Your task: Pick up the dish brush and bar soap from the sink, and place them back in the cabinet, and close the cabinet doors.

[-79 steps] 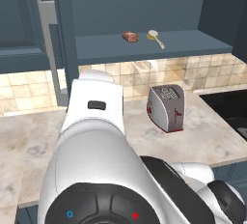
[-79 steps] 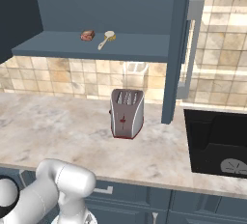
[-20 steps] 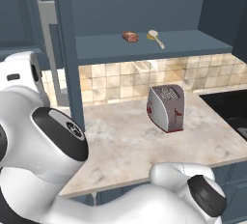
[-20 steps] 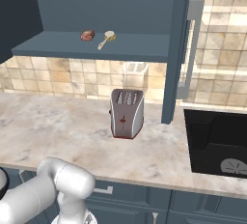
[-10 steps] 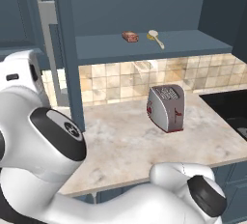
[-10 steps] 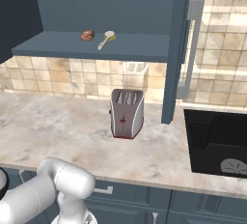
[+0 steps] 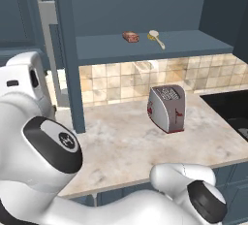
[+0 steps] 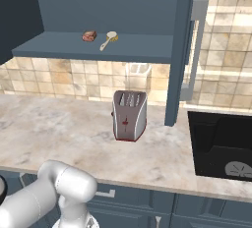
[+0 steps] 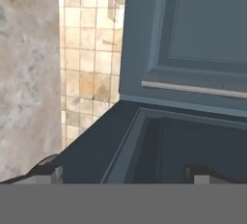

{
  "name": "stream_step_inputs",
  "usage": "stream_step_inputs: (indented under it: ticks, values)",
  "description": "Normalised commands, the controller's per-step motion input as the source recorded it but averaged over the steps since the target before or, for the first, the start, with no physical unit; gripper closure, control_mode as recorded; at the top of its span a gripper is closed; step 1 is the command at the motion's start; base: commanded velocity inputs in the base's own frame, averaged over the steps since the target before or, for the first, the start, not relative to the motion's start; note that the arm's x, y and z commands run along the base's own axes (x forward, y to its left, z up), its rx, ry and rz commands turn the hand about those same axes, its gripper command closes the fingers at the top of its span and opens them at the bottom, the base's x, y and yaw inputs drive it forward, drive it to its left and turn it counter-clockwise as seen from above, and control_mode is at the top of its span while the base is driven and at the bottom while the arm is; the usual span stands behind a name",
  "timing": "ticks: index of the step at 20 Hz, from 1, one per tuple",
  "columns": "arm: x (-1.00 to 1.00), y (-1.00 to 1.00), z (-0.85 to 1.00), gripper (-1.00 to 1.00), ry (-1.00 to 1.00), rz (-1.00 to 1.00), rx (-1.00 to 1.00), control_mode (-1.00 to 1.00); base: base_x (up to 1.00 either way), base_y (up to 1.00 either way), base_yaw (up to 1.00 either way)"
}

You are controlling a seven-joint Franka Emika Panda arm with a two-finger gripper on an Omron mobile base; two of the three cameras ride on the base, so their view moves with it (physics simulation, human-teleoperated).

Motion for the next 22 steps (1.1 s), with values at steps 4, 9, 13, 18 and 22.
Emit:
stream_step_inputs:
  ticks: [4,9,13,18,22]
  values:
    - [0.00,-0.16,0.00,-1.00,0.00,-0.07,0.00,-1.00,0.00,0.00,0.00]
    - [0.00,-0.17,0.00,-1.00,0.00,-0.07,0.00,-1.00,0.00,0.00,0.00]
    - [0.00,-0.18,0.00,-1.00,-0.01,-0.06,0.00,-1.00,0.00,0.00,0.00]
    - [0.00,-0.17,0.00,-1.00,-0.01,-0.06,0.00,-1.00,0.00,0.00,0.00]
    - [0.00,-0.16,0.00,-1.00,-0.02,-0.07,0.00,-1.00,0.00,0.00,0.00]
